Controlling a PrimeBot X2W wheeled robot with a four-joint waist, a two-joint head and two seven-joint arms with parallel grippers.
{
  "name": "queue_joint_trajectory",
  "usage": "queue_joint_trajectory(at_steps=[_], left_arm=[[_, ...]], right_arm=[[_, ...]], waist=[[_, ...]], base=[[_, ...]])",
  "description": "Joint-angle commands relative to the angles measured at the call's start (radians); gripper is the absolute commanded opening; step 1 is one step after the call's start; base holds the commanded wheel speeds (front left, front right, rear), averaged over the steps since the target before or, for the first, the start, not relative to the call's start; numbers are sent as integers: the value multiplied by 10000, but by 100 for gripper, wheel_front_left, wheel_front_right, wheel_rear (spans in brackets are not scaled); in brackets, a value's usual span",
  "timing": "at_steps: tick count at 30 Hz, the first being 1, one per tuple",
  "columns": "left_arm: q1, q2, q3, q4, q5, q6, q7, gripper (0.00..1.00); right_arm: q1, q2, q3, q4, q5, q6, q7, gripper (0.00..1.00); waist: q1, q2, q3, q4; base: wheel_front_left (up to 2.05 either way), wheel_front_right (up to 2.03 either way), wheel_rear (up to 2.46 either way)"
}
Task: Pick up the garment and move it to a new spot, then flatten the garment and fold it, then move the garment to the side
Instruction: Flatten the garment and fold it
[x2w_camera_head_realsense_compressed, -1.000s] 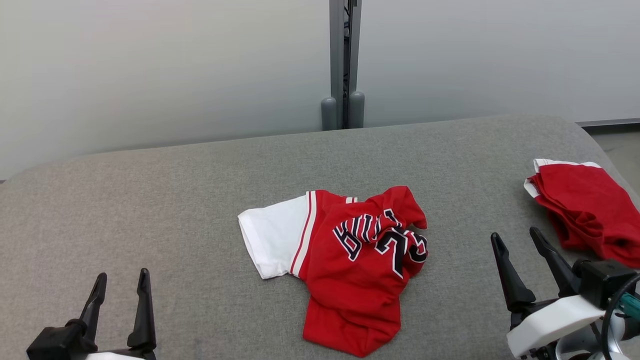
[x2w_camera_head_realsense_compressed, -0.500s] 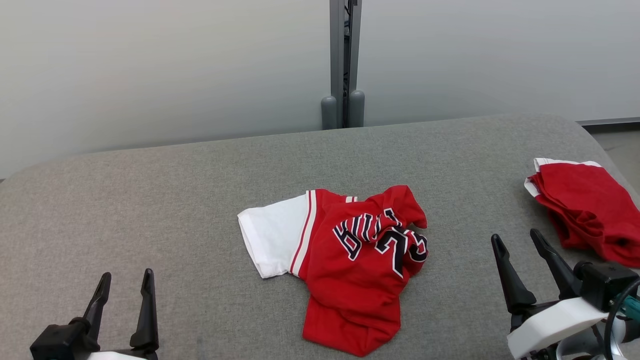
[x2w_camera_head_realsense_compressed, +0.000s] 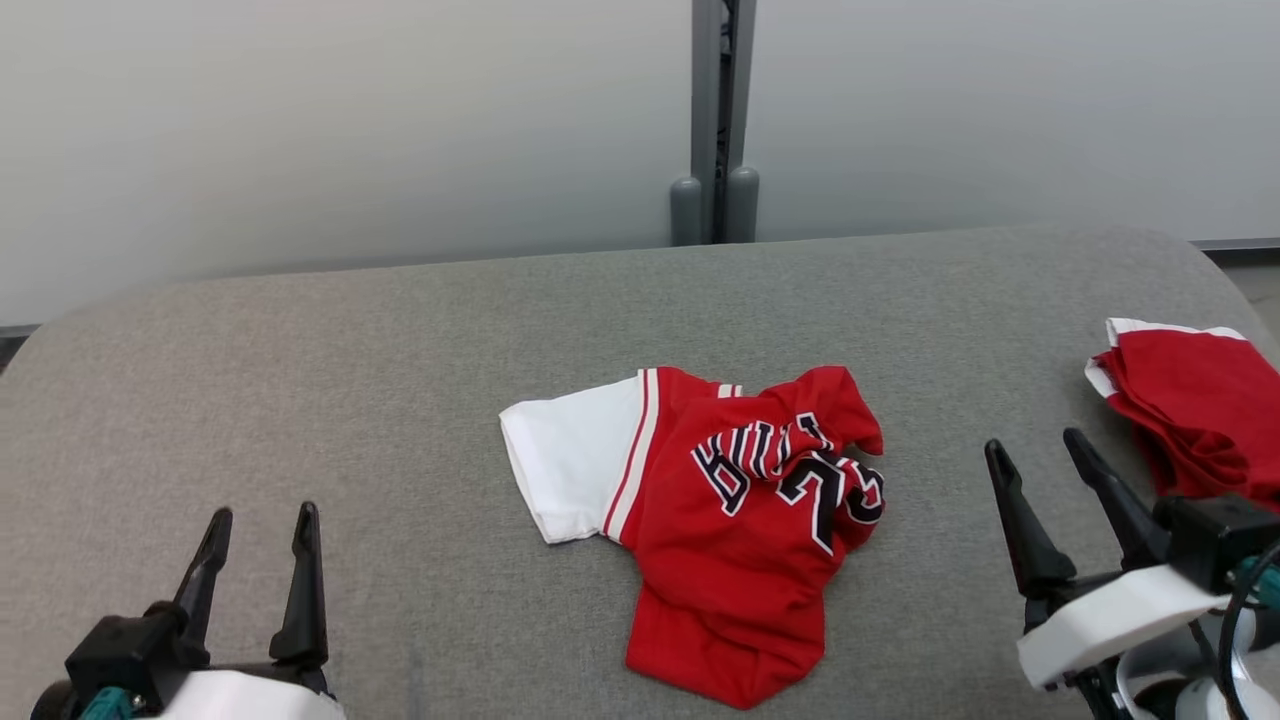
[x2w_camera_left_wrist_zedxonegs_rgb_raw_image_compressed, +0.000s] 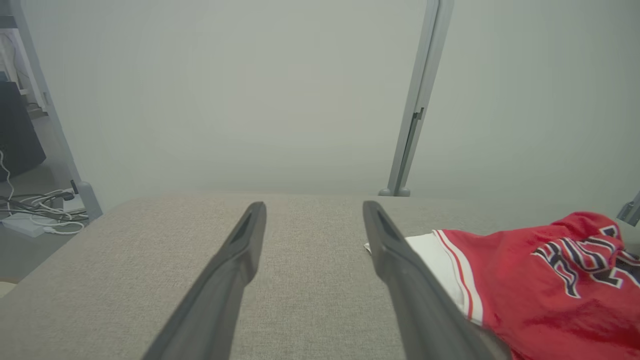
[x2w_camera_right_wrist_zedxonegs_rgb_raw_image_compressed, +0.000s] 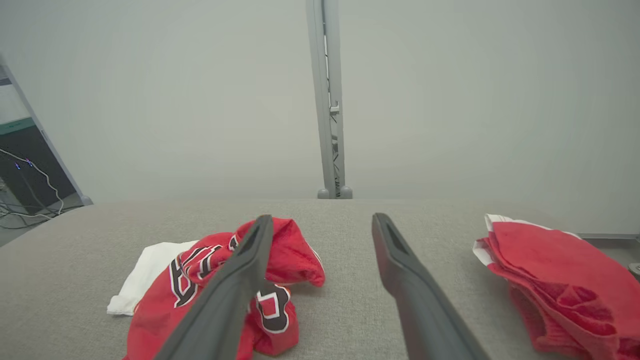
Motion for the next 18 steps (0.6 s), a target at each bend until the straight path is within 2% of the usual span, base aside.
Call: queue_joint_trajectory(at_steps=[1, 9, 18], left_arm=[[-331, 38, -12, -68, 28, -57, -81, 100], [-1904, -290, -345, 152, -22, -530, -509, 100], [-3280, -922, -926, 906, 137, -1069, -945, 100]], right_arm=[[-321, -137, 34, 16, 81, 2, 18, 100], [-2696, -1206, 1371, 772, 542, 2, 266, 100], [-5577, -2638, 4403, 3053, 1994, 5, 830, 100]], waist=[[0, 0, 184, 305], [0, 0, 1249, 2078], [0, 0, 2248, 3883]], base=[[0, 0, 0], [0, 0, 0], [0, 0, 0]])
